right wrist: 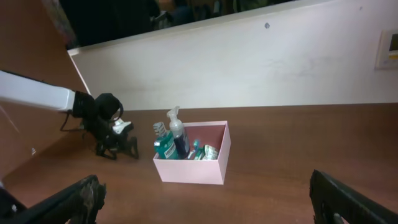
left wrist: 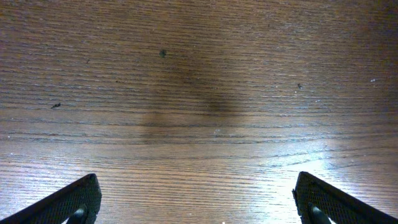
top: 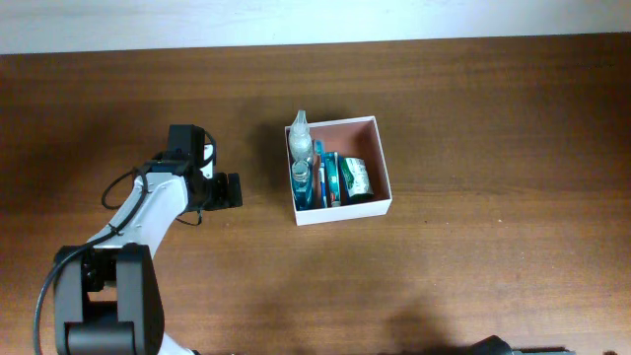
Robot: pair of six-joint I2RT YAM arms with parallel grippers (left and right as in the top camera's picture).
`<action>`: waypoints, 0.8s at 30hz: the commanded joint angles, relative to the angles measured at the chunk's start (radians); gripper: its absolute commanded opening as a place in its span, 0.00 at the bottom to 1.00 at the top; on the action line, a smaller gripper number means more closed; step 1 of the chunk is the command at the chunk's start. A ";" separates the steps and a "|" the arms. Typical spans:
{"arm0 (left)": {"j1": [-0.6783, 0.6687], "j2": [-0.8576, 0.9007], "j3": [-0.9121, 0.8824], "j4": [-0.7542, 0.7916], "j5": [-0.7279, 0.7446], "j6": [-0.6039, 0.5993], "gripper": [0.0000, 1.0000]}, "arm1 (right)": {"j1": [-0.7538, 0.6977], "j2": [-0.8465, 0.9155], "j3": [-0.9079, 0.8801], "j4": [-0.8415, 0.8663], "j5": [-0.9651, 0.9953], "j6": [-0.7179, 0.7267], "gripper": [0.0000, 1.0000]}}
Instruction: Pack container
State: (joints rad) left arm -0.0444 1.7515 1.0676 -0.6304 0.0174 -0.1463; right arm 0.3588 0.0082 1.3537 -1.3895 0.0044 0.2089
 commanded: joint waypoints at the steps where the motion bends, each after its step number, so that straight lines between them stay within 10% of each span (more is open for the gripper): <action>1: 0.002 0.008 -0.005 0.002 -0.007 -0.002 0.99 | 0.000 -0.003 -0.058 0.053 0.028 0.002 0.98; 24: 0.002 0.008 -0.005 0.002 -0.007 -0.002 0.99 | -0.012 -0.003 -0.970 1.063 0.058 0.002 0.98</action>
State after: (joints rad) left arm -0.0444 1.7515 1.0676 -0.6304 0.0174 -0.1463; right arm 0.3565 0.0086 0.4397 -0.3645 0.0494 0.2092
